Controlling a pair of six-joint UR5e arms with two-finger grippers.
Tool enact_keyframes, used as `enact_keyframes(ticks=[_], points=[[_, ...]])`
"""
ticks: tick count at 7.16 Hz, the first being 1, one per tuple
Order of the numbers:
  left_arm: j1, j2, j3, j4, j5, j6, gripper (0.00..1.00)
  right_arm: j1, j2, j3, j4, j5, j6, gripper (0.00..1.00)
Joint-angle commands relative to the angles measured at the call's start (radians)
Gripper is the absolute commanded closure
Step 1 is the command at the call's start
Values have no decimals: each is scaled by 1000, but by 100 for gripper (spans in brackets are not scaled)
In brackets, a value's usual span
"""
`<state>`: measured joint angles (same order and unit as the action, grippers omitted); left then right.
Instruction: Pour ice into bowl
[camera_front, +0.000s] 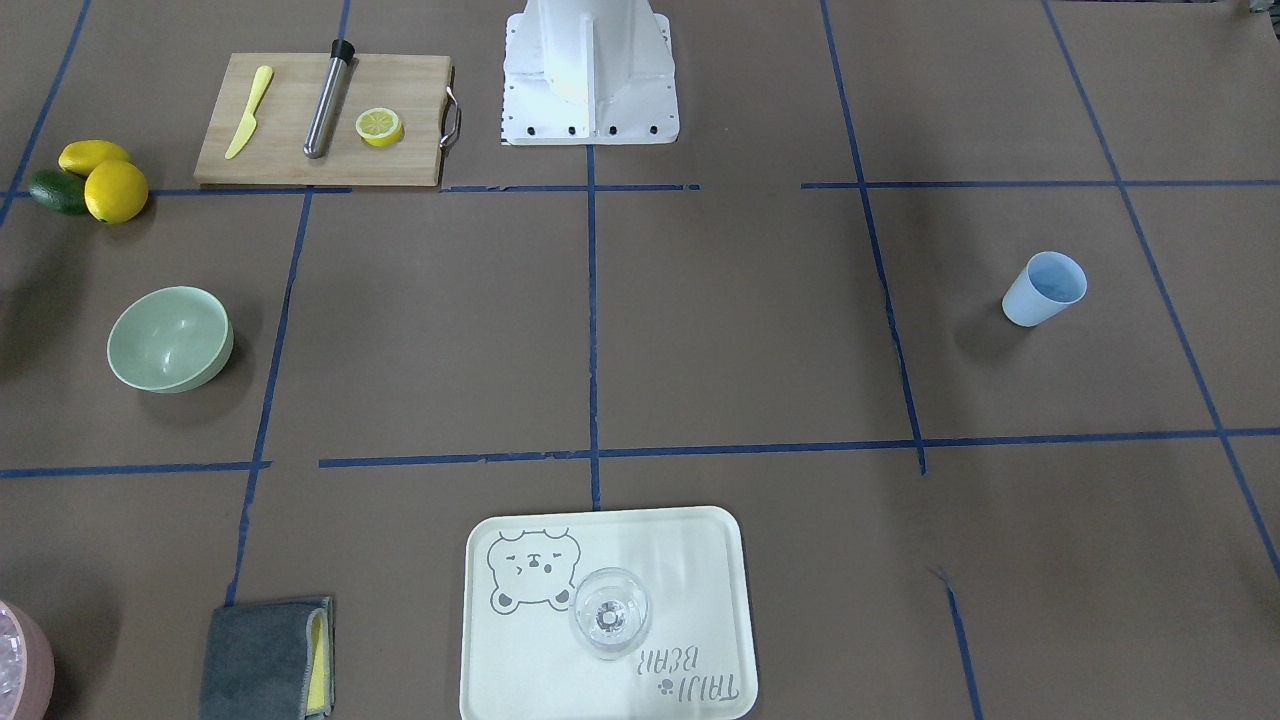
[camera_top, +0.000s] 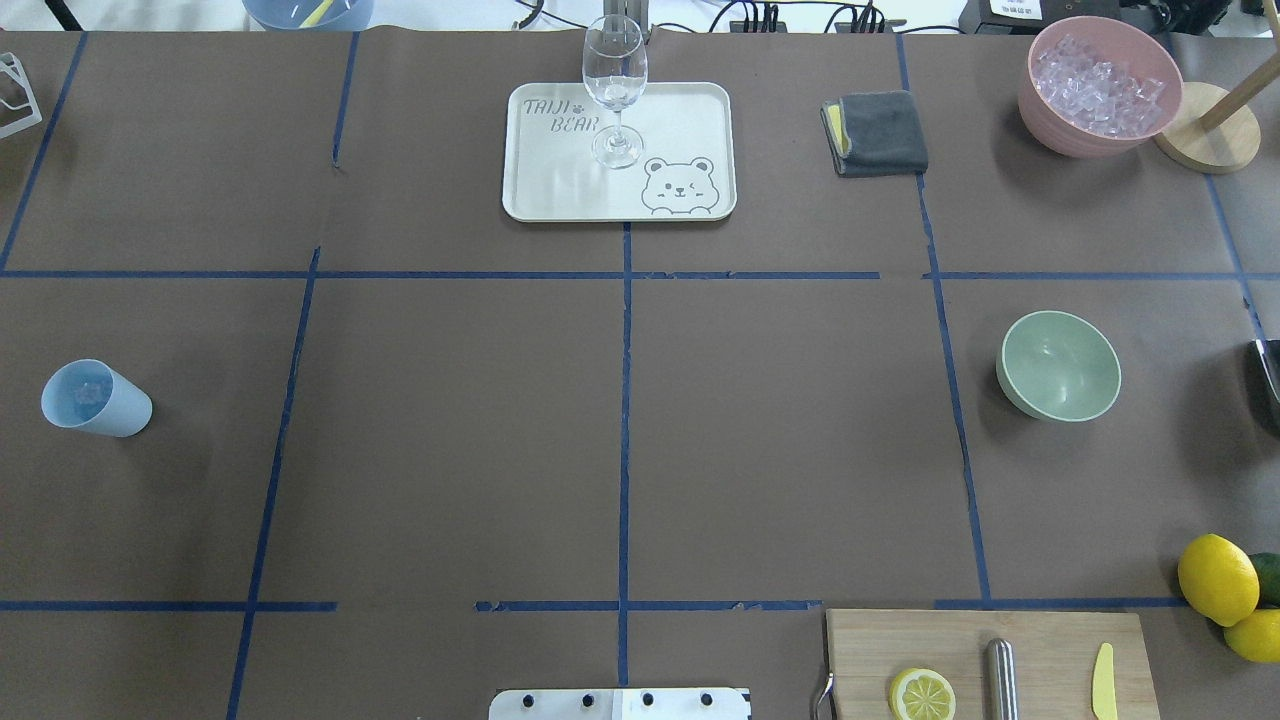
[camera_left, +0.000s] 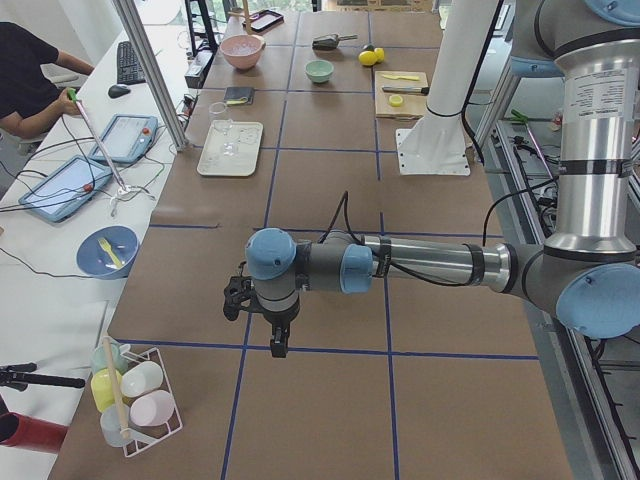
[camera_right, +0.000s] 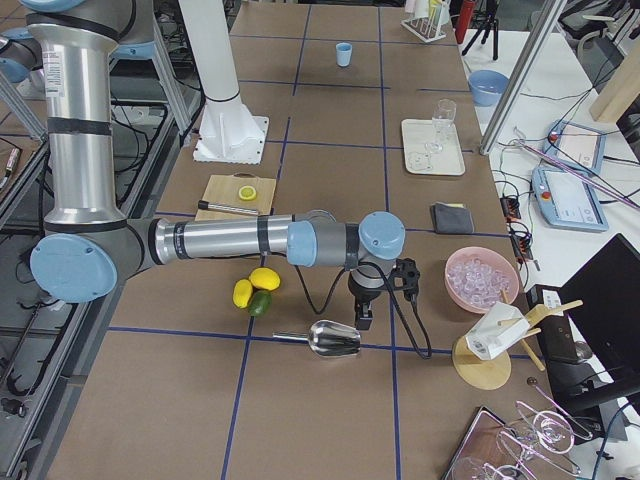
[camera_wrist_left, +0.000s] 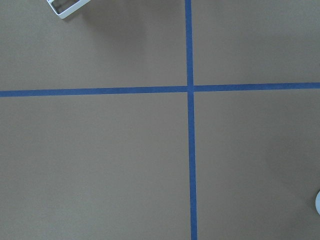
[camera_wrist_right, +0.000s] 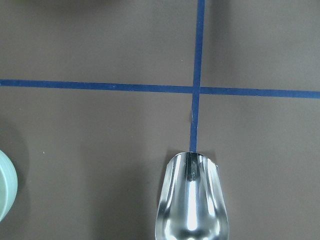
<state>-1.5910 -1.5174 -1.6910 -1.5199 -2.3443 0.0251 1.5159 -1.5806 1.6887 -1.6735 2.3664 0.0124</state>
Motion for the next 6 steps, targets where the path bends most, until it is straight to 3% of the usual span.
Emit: enact_keyframes(ticks=[1, 6], points=[[-1, 3, -4, -5, 0, 6, 0, 1, 1, 0, 1, -1, 0, 0], [3, 0, -15, -57, 0, 6, 0, 0, -4, 5, 12, -9, 17, 0]])
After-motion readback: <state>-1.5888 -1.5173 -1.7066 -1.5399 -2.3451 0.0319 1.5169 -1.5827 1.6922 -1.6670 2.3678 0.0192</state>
